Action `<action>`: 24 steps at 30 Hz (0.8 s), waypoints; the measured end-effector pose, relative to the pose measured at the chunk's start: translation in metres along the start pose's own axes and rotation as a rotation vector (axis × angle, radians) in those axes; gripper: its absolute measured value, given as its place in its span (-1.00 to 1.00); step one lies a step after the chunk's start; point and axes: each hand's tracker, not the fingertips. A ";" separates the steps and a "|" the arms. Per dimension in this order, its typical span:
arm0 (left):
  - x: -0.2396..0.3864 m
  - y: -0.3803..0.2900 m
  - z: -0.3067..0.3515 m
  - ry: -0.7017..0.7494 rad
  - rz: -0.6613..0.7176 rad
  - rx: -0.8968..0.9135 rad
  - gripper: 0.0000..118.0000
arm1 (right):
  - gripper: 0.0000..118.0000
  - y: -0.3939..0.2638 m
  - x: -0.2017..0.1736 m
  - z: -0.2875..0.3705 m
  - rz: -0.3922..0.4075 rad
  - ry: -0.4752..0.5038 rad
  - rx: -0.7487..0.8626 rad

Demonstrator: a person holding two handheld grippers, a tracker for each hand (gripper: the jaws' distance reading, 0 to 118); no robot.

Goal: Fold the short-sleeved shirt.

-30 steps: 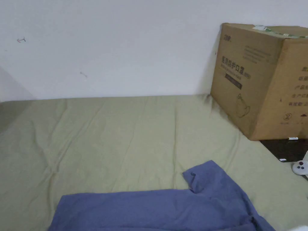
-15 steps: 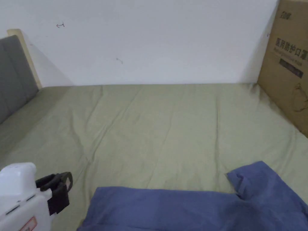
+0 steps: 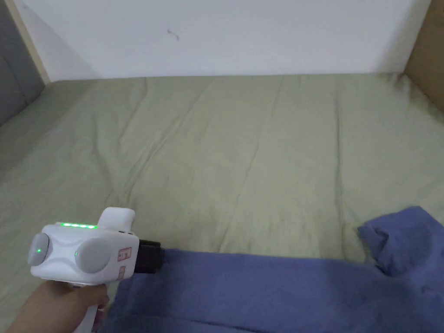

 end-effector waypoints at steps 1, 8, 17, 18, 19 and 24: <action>0.003 -0.002 -0.002 -0.006 0.001 0.008 0.37 | -1.00 -0.001 0.004 -0.006 0.005 0.004 -0.019; 0.024 -0.020 0.014 0.043 -0.079 0.142 -0.93 | -1.00 -0.026 0.056 -0.066 -0.126 -0.009 -0.173; 0.019 -0.030 0.044 -0.076 -0.008 0.183 -0.93 | 0.53 -0.061 0.126 -0.155 -0.291 -0.055 -0.503; 0.019 -0.030 0.045 -0.073 -0.021 0.181 -0.93 | 0.53 -0.062 0.126 -0.160 -0.268 -0.067 -0.512; 0.021 -0.030 0.044 -0.073 -0.023 0.179 -0.93 | 0.53 -0.065 0.128 -0.166 -0.279 -0.055 -0.518; 0.017 -0.028 0.046 -0.076 -0.018 0.155 -0.93 | -0.34 -0.078 0.134 -0.184 -0.251 -0.063 -0.572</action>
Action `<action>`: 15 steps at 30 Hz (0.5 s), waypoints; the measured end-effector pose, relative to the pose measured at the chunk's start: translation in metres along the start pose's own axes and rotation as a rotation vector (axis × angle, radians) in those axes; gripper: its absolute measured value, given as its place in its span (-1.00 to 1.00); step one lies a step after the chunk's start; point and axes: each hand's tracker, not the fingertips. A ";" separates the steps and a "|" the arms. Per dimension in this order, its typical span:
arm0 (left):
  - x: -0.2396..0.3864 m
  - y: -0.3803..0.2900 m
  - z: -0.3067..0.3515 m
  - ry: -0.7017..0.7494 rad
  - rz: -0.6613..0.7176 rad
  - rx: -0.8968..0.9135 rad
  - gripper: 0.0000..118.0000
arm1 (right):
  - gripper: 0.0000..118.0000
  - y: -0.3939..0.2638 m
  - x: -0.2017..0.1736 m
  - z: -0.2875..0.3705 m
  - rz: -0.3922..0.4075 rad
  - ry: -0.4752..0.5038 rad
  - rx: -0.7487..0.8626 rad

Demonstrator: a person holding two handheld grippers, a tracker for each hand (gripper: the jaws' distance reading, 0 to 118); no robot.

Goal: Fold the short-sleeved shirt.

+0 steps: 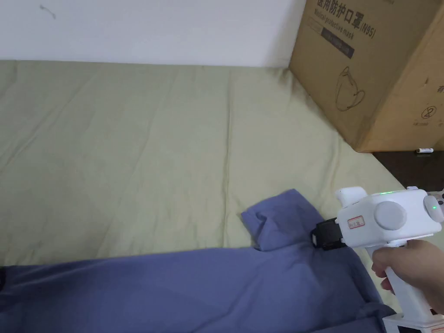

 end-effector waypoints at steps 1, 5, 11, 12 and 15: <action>-0.002 0.001 0.001 -0.003 0.005 -0.003 -0.93 | -1.00 0.000 0.002 0.006 -0.003 0.022 0.022; 0.004 0.006 0.026 -0.026 0.048 0.008 -0.93 | -1.00 -0.013 -0.032 0.036 -0.021 0.076 0.105; 0.001 0.012 0.089 -0.083 0.049 0.067 -0.93 | -1.00 -0.051 -0.017 0.153 -0.037 0.128 0.250; 0.000 0.011 0.100 -0.099 0.050 0.071 -0.93 | -1.00 -0.064 -0.003 0.164 -0.036 0.142 0.257; -0.010 -0.003 0.132 -0.144 0.052 0.075 -0.93 | -1.00 -0.101 -0.008 0.208 -0.013 0.198 0.259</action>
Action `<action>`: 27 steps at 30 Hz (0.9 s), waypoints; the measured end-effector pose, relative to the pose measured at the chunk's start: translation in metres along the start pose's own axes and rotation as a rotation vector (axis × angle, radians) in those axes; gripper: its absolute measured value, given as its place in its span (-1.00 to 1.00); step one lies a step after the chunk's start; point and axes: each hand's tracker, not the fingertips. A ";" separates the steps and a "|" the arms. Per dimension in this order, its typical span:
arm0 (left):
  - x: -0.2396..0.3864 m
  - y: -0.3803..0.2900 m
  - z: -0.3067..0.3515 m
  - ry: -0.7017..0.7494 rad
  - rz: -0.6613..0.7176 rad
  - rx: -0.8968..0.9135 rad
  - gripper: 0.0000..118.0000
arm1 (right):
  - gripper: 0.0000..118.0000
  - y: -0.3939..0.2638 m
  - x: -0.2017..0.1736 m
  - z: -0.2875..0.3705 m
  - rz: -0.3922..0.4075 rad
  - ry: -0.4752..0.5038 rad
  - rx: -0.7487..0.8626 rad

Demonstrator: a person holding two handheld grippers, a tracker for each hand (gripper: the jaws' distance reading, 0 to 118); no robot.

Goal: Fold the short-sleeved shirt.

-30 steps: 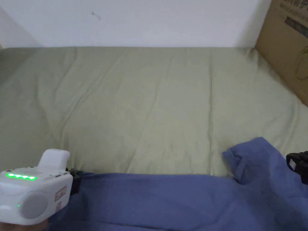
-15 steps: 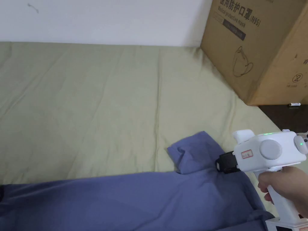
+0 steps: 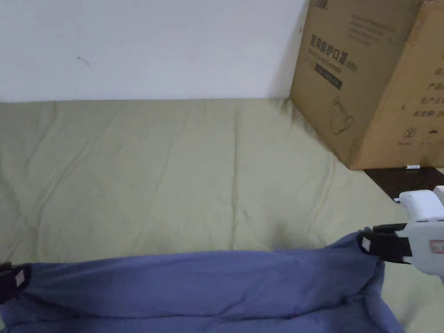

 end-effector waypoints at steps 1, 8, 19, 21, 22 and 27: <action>-0.002 -0.006 0.010 -0.016 0.004 -0.006 -0.93 | -1.00 -0.011 -0.009 0.024 0.008 0.007 -0.004; -0.036 -0.072 0.018 -0.055 0.014 -0.136 -0.93 | -1.00 -0.100 -0.025 0.033 0.098 -0.036 -0.258; -0.042 -0.119 0.009 0.109 0.037 -0.273 0.83 | 0.16 -0.123 -0.015 0.007 0.070 -0.271 -0.357; -0.035 -0.118 0.050 -0.007 0.084 -0.135 0.81 | 0.39 -0.124 -0.012 0.023 0.085 -0.269 -0.220; -0.037 -0.116 0.067 -0.037 0.115 -0.093 0.82 | 0.39 -0.122 -0.017 0.037 0.083 -0.252 -0.147; -0.058 -0.118 0.130 -0.148 0.187 0.059 -0.18 | -0.11 -0.130 -0.085 0.104 0.088 -0.127 0.117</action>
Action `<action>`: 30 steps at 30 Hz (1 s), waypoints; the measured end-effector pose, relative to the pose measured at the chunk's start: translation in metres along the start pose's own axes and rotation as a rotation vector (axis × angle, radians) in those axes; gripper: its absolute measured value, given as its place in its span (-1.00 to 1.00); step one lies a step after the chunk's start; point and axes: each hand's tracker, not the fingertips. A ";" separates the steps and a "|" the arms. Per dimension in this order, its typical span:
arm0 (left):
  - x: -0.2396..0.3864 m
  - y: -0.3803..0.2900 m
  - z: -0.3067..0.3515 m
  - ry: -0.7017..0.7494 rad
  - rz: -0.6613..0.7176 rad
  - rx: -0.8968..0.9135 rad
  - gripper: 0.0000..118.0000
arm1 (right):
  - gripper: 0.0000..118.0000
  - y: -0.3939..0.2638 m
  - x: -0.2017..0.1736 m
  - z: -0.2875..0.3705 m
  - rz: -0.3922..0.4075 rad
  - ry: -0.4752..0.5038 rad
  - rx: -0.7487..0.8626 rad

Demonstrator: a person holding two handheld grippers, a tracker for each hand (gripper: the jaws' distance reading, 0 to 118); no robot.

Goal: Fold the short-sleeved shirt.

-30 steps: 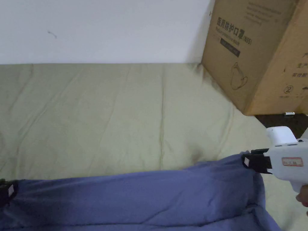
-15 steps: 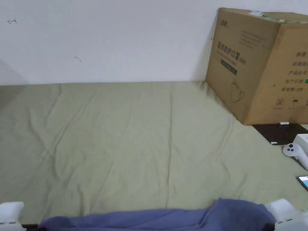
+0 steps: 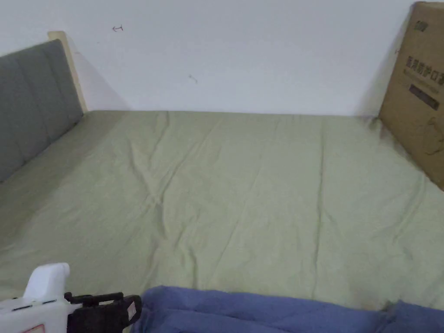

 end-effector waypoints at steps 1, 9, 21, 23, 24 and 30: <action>0.019 0.002 0.010 -0.044 0.007 -0.004 -0.42 | -0.26 -0.003 -0.013 0.008 0.010 0.031 0.045; -0.045 -0.012 -0.033 -0.109 0.128 -0.146 -1.00 | -1.00 -0.003 -0.110 0.034 0.026 0.151 0.122; -0.090 -0.009 -0.165 -0.366 0.360 -0.313 1.00 | -1.00 0.001 -0.105 0.017 0.007 0.220 0.031; -0.076 -0.004 -0.180 -0.339 0.310 -0.338 1.00 | -1.00 -0.001 -0.110 0.013 0.013 0.214 0.021; -0.068 -0.001 -0.184 -0.331 0.293 -0.347 1.00 | -1.00 0.000 -0.111 0.012 0.027 0.202 0.022; -0.034 -0.007 -0.191 -0.161 0.155 -0.357 -0.85 | -1.00 0.003 -0.126 0.008 0.061 0.220 0.019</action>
